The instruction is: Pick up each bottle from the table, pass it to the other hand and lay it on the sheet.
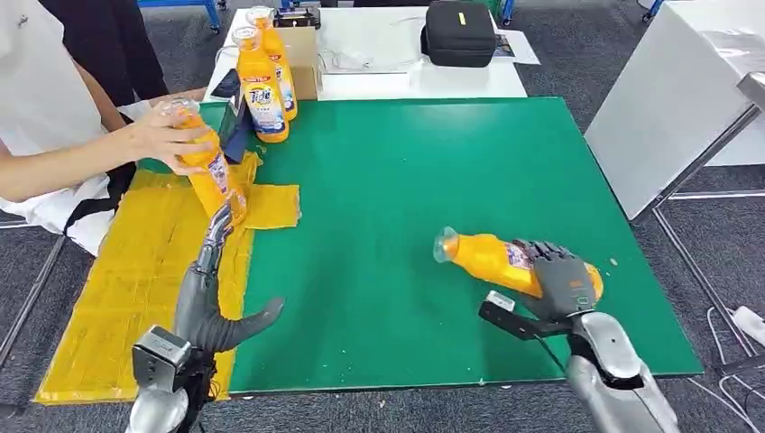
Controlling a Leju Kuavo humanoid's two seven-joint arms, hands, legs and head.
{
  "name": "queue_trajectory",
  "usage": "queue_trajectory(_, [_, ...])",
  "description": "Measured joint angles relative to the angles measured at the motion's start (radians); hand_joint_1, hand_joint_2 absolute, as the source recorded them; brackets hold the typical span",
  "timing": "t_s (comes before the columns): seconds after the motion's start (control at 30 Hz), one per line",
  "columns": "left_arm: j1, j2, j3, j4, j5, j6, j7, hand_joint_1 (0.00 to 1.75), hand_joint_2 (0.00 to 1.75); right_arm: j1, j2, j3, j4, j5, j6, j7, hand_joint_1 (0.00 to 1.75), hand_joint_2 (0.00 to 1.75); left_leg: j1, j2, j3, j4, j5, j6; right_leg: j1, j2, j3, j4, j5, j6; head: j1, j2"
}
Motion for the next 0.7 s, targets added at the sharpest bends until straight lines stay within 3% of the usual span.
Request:
queue_trajectory(0.1, [0.0, 0.0, -0.012, 0.005, 0.023, -0.058, 0.06, 0.0, 1.75, 0.046, 0.069, -0.047, -0.129, -0.2, -0.005, -0.097, 1.75, 1.75, 0.0, -0.004, -0.003, 0.0, 0.0, 0.0, 0.0, -0.002, -0.001, 0.0, -0.001, 0.0, 0.0, 0.0])
queue_trajectory(0.27, [-0.026, 0.008, -0.031, 0.053, 0.044, -0.121, 0.133, 0.0, 1.75, 0.089, 0.149, -0.056, -0.272, -0.339, 0.022, -0.163, 1.69, 1.75, 0.0, -0.003, -0.004, 0.0, -0.001, 0.0, 0.0, -0.002, -0.002, 0.0, -0.001, 0.0, 0.0, 0.0])
queue_trajectory(0.33, [-0.041, 0.012, -0.039, 0.071, 0.066, -0.147, 0.144, 0.0, 1.75, 0.092, 0.175, -0.054, -0.303, -0.402, 0.047, -0.184, 1.75, 1.75, 0.0, -0.003, -0.004, 0.0, -0.001, 0.0, -0.001, -0.002, -0.002, 0.0, -0.001, 0.0, 0.0, 0.0])
queue_trajectory(0.53, [-0.09, 0.019, -0.068, 0.113, 0.166, -0.201, 0.173, 0.0, 1.75, 0.09, 0.236, -0.05, -0.32, -0.708, 0.227, -0.232, 1.69, 1.75, 0.0, -0.004, -0.004, 0.0, 0.0, 0.0, -0.001, -0.002, -0.002, 0.0, -0.001, 0.0, 0.0, 0.0])
queue_trajectory(0.7, [-0.144, 0.019, -0.104, 0.141, 0.262, -0.259, 0.192, 0.0, 1.75, 0.062, 0.297, -0.009, -0.274, -0.745, 0.278, -0.246, 1.75, 1.75, 0.0, -0.003, -0.004, 0.0, 0.0, 0.0, 0.0, -0.001, -0.002, 0.0, 0.0, 0.0, 0.0, 0.0])
